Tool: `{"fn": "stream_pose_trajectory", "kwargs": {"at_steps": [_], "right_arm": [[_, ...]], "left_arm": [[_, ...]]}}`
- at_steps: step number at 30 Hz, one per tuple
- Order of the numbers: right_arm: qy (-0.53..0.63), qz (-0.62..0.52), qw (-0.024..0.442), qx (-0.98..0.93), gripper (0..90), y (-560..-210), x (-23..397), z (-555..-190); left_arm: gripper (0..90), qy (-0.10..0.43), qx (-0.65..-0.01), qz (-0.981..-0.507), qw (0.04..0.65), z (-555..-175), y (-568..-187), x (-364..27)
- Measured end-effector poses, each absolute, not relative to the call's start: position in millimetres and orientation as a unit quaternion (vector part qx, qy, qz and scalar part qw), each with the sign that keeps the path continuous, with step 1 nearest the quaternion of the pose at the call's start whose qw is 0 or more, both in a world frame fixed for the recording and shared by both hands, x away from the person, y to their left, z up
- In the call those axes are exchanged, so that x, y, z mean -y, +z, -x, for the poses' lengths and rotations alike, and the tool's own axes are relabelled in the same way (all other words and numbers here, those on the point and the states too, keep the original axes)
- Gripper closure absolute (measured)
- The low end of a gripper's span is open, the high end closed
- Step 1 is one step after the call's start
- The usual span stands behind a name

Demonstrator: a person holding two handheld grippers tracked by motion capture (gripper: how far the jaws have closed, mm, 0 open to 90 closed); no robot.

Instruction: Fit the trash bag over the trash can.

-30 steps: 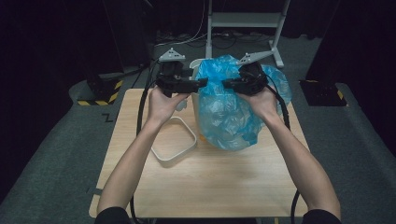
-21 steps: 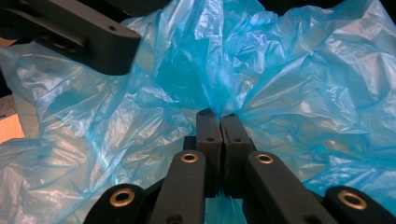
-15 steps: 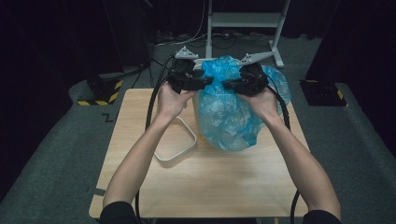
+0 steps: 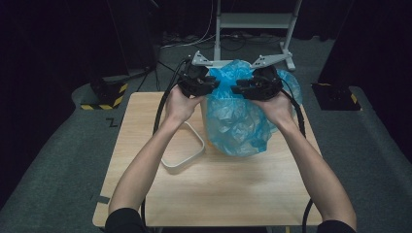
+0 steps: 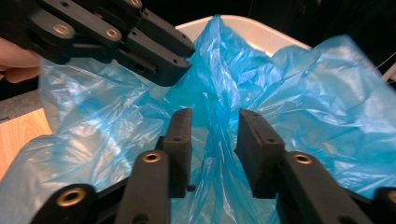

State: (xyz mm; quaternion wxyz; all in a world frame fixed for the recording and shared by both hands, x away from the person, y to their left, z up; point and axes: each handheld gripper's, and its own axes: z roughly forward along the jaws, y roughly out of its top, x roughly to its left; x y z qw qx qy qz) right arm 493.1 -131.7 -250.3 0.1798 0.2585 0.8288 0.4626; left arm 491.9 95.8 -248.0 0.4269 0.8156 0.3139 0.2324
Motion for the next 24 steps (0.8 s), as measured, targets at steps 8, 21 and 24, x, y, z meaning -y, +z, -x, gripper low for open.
{"fn": "stream_pose_trajectory", "kwargs": {"at_steps": [8,21,24], "right_arm": [[0.478,-0.264,0.205,-0.812,52.2,-239.8,149.1,-484.4],[0.483,-0.301,0.225,-0.791,45.8,-238.9,179.0,-479.1],[0.481,-0.307,0.220,-0.791,45.7,-244.2,181.4,-480.8]], "left_arm": [[79.9,0.228,-0.319,-0.819,0.419,-495.1,-251.2,-97.5],[81.0,0.218,-0.327,-0.811,0.433,-495.2,-258.9,-104.5],[80.9,0.217,-0.327,-0.810,0.436,-494.7,-259.2,-104.8]]}}
